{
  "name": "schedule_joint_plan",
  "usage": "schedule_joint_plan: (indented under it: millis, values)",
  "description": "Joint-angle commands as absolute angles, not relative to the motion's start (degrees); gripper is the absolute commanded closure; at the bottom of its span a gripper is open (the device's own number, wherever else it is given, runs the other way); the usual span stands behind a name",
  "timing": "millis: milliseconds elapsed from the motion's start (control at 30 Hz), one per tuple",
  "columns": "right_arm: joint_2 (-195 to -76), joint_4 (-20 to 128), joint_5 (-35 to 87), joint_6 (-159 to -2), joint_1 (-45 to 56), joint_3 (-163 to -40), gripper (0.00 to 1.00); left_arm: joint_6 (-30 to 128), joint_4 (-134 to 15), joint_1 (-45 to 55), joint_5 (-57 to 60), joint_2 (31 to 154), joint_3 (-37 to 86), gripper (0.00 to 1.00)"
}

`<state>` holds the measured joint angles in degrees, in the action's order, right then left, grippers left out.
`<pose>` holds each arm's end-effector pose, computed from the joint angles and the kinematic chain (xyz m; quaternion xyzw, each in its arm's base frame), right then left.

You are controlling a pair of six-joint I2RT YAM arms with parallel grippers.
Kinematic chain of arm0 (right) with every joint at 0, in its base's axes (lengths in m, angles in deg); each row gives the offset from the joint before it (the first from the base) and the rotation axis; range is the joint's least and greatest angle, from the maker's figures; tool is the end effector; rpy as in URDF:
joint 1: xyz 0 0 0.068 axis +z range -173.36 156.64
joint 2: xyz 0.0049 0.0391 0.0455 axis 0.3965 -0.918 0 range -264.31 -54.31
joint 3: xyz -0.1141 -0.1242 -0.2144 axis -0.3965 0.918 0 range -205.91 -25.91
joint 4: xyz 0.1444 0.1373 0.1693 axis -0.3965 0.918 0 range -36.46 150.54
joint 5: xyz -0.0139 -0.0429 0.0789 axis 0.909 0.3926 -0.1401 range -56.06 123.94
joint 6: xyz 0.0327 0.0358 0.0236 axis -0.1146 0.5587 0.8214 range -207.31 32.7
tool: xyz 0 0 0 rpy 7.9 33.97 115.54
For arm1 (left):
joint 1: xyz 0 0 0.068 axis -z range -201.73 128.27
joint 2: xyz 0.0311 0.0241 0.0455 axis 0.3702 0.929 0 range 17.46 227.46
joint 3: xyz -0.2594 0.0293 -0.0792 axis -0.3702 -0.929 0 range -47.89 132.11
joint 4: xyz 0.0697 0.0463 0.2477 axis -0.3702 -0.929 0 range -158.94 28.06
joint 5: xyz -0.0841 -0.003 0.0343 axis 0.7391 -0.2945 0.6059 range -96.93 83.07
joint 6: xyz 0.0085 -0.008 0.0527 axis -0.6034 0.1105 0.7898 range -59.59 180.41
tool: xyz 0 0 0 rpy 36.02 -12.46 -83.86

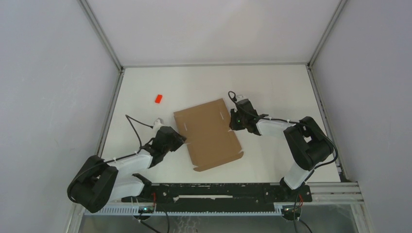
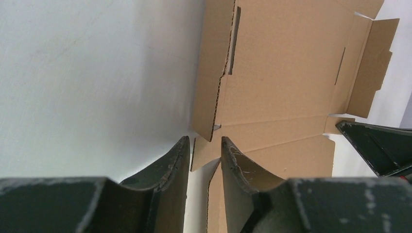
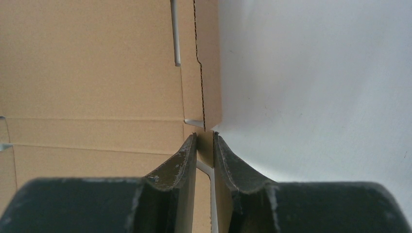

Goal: Fold the paper box
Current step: Adjust the paper box at the center of the board.

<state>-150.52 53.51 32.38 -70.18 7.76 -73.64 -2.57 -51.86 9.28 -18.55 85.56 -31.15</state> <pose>0.2808 0.1707 0.1503 -0.1187 0.9273 0.1566 0.3185 0.1778 -0.0985 0.1327 -0.2897 0.8597 -0.2372 0.3474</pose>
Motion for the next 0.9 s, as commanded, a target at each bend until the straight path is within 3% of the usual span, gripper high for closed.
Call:
schedule_joint_plan:
  millis: [0,867]
  values:
    - [-152.02,54.93,32.37,-69.63,8.35,-72.58,0.75,-2.70,-49.67,10.21,-18.71,85.88,-28.34,0.65]
    - [-153.83,54.08,31.84,-70.61,8.33,-72.08,0.75,-0.22,-54.21,13.47,-20.68,92.70,-18.64,0.66]
